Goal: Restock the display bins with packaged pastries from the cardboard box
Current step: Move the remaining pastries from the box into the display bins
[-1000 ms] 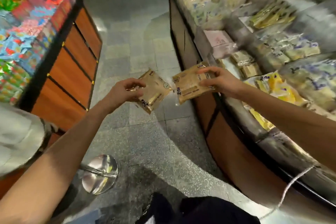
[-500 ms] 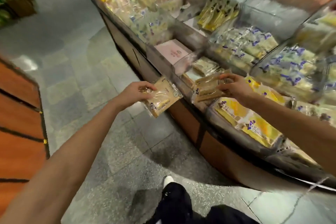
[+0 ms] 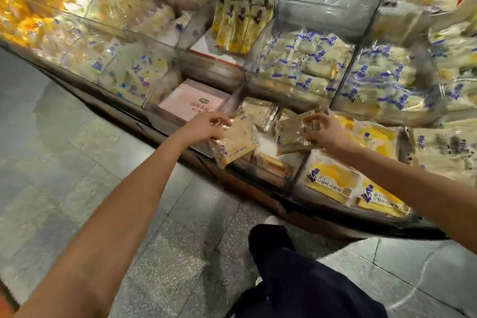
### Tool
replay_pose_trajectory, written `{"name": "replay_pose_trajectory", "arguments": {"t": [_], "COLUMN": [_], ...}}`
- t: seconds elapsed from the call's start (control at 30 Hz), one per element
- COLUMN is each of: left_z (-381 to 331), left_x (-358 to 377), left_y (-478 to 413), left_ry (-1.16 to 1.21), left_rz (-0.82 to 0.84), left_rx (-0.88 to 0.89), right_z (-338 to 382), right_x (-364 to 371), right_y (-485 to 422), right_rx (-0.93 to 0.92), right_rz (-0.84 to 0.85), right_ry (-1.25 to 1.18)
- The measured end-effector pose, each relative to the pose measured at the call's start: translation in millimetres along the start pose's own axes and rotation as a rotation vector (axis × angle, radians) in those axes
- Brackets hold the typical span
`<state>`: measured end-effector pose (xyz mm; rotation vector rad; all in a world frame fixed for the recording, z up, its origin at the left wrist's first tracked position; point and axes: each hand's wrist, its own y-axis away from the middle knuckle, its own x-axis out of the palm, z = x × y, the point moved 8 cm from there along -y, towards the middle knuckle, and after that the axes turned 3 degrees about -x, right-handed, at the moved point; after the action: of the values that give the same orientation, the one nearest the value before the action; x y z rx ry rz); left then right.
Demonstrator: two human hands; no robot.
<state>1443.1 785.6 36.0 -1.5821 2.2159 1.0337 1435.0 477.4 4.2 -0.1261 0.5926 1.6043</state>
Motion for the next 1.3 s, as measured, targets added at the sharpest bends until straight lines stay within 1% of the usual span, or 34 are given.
{"name": "replay_pose_trajectory", "arguments": {"t": [0.1, 0.2, 0.3, 0.43, 0.6, 0.7, 0.77, 0.93, 1.03, 1.13, 1.3], "left_z": [1.2, 7.5, 16.9, 19.4, 27.8, 29.1, 30.5, 31.2, 29.0, 29.6, 25.1], "left_x": [3.7, 12.3, 23.0, 37.2, 43.1, 43.9, 42.5, 42.7, 43.8, 53.0, 60.6], "left_y": [-49.0, -90.8, -122.9, -148.9, -168.6, -177.4, -183.9, -188.7, -184.6, -183.6, -199.0], "left_ry": [-0.074, -0.106, -0.148, -0.212, -0.201, -0.207, -0.193, -0.215, -0.220, -0.276, -0.395], "left_rz": [0.096, 0.214, 0.316, 0.423, 0.483, 0.541, 0.586, 0.675, 0.709, 0.710, 0.537], "left_rx": [0.024, -0.008, -0.050, -0.044, -0.048, -0.044, -0.066, -0.088, -0.095, -0.063, 0.111], "right_z": [-4.4, -3.7, -8.5, -17.2, -28.5, -34.3, -37.6, -51.1, -58.5, -62.6, -67.7], "right_x": [11.7, 19.7, 28.7, 25.2, 23.9, 30.1, 37.9, 48.7, 53.4, 60.9, 74.0], "right_y": [-25.4, -49.9, -70.4, -80.7, -69.2, -60.3, -52.9, -39.3, -35.8, -32.4, -24.8], "right_rx": [0.009, 0.053, 0.109, 0.156, 0.254, 0.287, 0.300, 0.346, 0.346, 0.345, 0.343], "right_rz": [0.048, 0.062, 0.171, 0.212, 0.212, 0.176, 0.150, 0.066, 0.029, -0.034, -0.115], "right_ry": [0.038, 0.057, 0.119, 0.063, -0.107, -0.183, -0.199, -0.147, -0.116, -0.116, -0.113]}}
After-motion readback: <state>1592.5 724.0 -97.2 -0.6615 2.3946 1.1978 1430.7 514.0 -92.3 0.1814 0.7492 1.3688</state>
